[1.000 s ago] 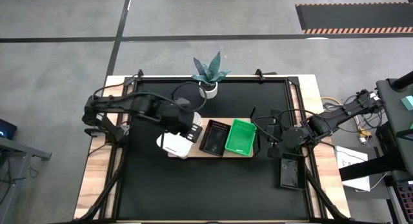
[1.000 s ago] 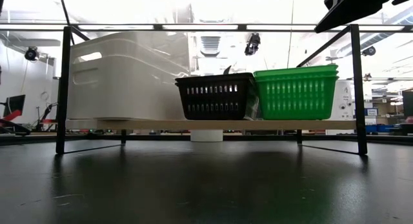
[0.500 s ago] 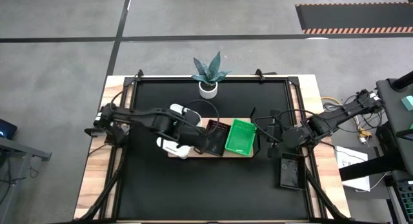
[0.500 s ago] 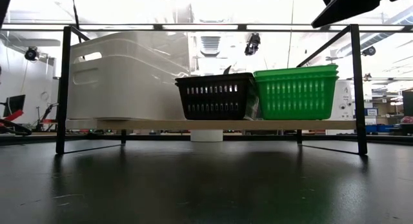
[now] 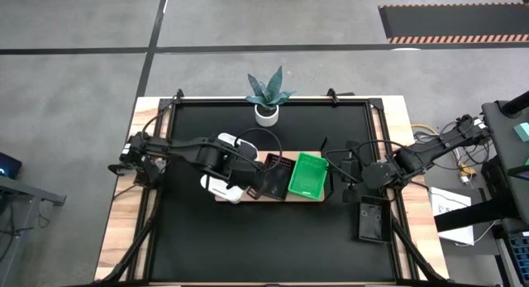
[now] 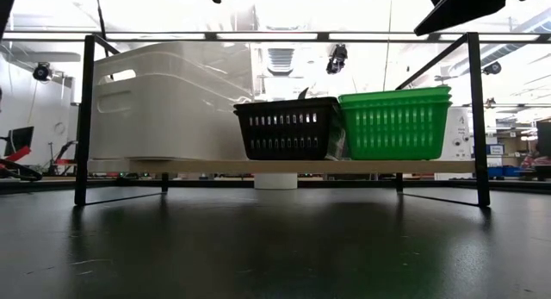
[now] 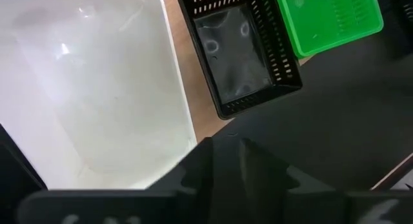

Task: Stack baskets on shelf by color
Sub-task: Stack the white bin on top of the other white bins on the shelf

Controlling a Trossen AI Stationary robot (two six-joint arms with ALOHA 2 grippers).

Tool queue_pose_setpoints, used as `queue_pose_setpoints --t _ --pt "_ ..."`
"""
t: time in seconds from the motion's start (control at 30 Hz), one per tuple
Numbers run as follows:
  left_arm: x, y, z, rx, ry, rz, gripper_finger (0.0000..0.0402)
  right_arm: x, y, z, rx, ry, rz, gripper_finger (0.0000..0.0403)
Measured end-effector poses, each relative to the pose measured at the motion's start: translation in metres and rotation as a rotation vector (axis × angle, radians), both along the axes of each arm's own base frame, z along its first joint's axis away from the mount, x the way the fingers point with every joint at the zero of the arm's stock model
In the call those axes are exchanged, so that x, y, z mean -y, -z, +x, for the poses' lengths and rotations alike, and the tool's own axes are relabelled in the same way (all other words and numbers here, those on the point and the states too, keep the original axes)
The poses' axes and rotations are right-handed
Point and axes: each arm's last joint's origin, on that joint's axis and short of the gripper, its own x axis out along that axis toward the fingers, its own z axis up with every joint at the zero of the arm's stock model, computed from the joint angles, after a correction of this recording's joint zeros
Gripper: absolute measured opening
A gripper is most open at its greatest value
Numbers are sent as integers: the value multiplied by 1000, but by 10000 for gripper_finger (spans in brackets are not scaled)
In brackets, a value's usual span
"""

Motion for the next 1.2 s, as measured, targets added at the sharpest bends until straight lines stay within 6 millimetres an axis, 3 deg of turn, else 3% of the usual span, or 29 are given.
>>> queue_pose_setpoints --t 0.33,0.63,0.83,1.1,1.2 --pt "-4 22 4 -72 -15 26 181 0 0 0 -3 0 -1 9" --pt "-3 58 8 -148 -15 42 193 0 0 0 -4 -1 -3 9" --pt "-2 64 12 -132 10 41 145 0 0 0 -4 -2 -4 9" --pt "-2 64 13 -117 10 38 15 0 0 0 -4 -2 -5 9" --pt "-2 63 13 -114 8 36 8 0 0 0 -4 -2 -5 9"
